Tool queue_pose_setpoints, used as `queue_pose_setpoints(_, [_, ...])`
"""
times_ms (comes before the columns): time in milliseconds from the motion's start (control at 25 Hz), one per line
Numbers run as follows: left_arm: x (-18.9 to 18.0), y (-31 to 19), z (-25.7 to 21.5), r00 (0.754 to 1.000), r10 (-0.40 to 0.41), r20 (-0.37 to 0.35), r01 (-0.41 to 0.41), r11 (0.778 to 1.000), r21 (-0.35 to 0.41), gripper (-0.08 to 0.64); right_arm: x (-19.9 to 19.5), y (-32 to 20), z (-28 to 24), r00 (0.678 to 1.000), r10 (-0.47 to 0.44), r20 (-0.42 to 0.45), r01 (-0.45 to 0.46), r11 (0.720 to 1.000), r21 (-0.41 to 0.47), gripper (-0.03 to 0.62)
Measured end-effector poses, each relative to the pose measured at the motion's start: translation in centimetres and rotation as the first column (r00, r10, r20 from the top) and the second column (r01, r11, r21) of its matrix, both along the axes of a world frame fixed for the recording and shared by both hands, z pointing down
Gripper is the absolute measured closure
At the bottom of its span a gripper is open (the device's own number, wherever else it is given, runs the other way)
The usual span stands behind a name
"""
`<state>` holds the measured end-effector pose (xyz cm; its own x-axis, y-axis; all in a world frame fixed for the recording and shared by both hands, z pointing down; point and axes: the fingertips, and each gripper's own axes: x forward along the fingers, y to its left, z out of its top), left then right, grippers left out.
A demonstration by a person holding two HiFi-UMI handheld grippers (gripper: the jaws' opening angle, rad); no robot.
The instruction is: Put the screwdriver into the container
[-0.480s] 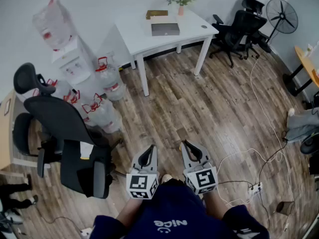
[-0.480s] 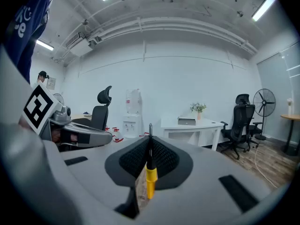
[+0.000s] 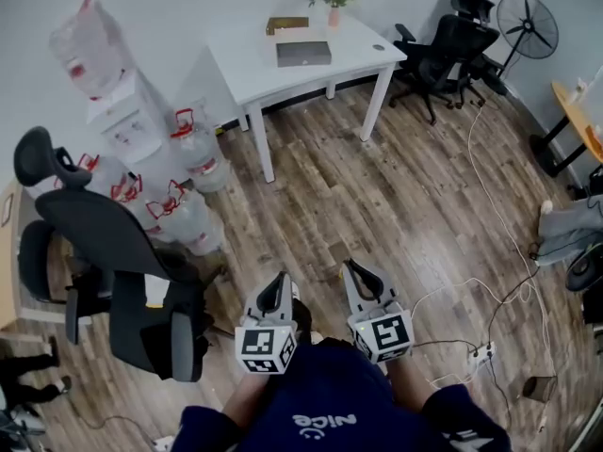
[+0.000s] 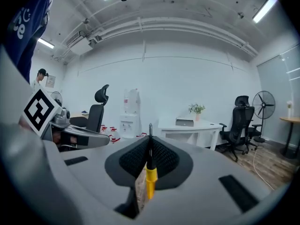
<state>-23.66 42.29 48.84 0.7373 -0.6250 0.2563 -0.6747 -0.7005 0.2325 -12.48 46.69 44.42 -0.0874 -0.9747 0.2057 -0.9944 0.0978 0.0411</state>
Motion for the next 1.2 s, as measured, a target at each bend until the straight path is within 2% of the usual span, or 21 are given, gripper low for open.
queue_pose_setpoints(320, [2.0, -4.0, -0.2, 0.999, 0.051, -0.001, -0.051, 0.999, 0.009, 0.543, 1.5, -3.4, -0.8, 0.999, 0.039, -0.003, -0.038, 0.999, 0.023, 0.555])
queue_pose_setpoints(480, [2.6, -5.2, -0.2, 0.998, 0.062, 0.006, -0.062, 0.998, 0.021, 0.543, 1.9, -4.1, 0.0, 0.999, 0.043, 0.001, -0.043, 0.999, 0.002, 0.555])
queue_pose_setpoints(760, [2.7, -8.0, 1.2, 0.998, 0.058, 0.021, -0.058, 0.998, -0.018, 0.543, 2.2, -6.9, 1.2, 0.999, 0.040, 0.004, -0.039, 0.999, -0.031, 0.555])
queue_pose_setpoints(960, [3.8, -11.9, 1.7, 0.997, 0.073, 0.010, -0.073, 0.997, -0.032, 0.543, 3.2, -10.6, 0.8, 0.998, 0.063, -0.011, -0.063, 0.997, -0.050, 0.555])
queue_pose_setpoints(1200, [5.1, -17.4, 0.7, 0.994, 0.110, -0.016, -0.110, 0.994, -0.009, 0.543, 3.8, -15.6, 0.1, 0.995, 0.089, -0.039, -0.091, 0.995, -0.039, 0.555])
